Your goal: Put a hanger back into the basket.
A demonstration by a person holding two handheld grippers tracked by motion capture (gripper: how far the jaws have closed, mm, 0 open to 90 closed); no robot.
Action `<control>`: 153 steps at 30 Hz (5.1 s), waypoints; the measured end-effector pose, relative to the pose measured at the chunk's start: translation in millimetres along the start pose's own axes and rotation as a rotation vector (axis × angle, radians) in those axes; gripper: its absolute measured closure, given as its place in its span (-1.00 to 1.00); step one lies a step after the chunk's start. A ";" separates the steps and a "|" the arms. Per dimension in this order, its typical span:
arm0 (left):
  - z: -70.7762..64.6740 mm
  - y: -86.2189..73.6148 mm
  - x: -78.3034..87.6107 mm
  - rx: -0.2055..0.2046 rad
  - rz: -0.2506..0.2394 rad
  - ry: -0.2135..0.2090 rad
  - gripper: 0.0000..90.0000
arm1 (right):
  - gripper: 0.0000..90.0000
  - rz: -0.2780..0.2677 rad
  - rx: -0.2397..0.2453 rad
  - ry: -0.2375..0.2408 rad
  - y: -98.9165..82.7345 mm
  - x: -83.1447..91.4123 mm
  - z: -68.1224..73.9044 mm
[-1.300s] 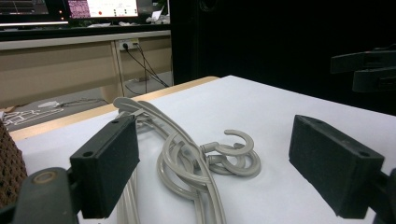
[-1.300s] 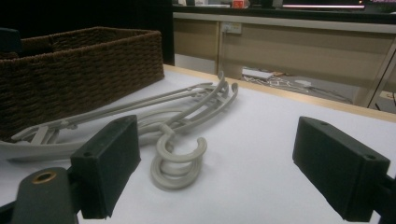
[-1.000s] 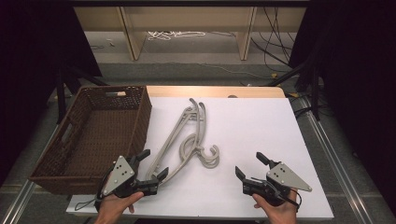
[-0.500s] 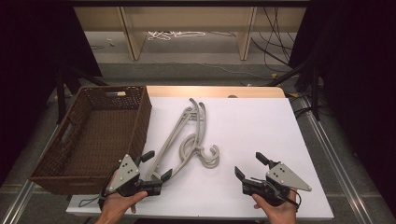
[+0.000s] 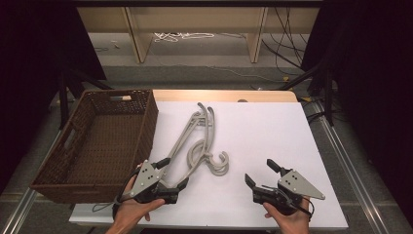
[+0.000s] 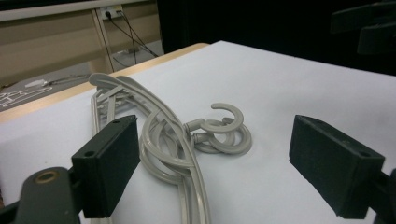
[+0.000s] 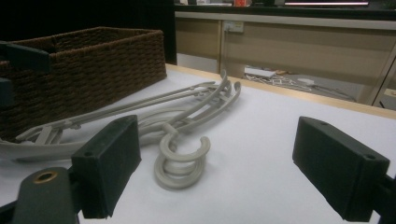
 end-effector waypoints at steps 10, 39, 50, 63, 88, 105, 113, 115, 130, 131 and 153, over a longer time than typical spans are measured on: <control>0.6 -18.3 -34.3 -0.104 0.269 0.025 -0.55 | -0.64 0.000 0.001 0.003 -0.1 -0.2 0.2; 22.7 -55.6 -86.7 -0.036 0.748 0.098 0.35 | -0.59 0.045 -0.018 0.031 -5.9 -0.4 2.1; 28.9 -51.1 -85.1 0.019 0.769 0.053 0.66 | -0.55 0.039 -0.021 0.018 -6.2 -0.8 -1.5; 31.3 -29.0 -77.4 0.330 0.579 -0.044 0.73 | -0.54 0.030 -0.021 0.013 -5.6 -0.6 -3.5; 46.1 24.1 -56.3 0.531 0.292 -0.074 0.81 | -0.54 0.040 -0.024 0.009 -6.5 -0.7 -4.0; 33.6 95.3 -19.4 0.439 0.170 -0.134 0.81 | -0.54 0.040 -0.027 0.006 -8.2 -1.8 -4.8; 50.8 112.9 -4.2 0.411 0.156 -0.107 0.81 | -0.54 0.039 -0.026 0.006 -7.9 -2.0 -4.6; 60.7 117.5 4.9 0.390 0.159 -0.083 0.81 | -0.54 0.049 -0.030 0.017 -9.1 -2.0 -3.3; 111.7 117.4 39.8 0.353 0.135 0.001 0.81 | -0.54 0.036 -0.036 0.016 -8.5 -3.5 -3.7; 117.8 114.7 43.9 0.349 0.136 0.014 0.81 | -0.54 0.043 -0.035 0.021 -9.1 -3.0 -3.5; 184.7 75.8 95.3 0.257 0.192 0.119 0.81 | -0.54 0.063 -0.031 0.013 -10.8 -3.1 -3.5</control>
Point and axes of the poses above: each handheld gripper's, and its own axes: x roughly backward along the jaws, y roughly out of its top, z roughly to its left, the point moved 9 cm from there along -x, roughly forward along the jaws, and after that the axes turned 12 degrees about x, right-handed, at the moved point
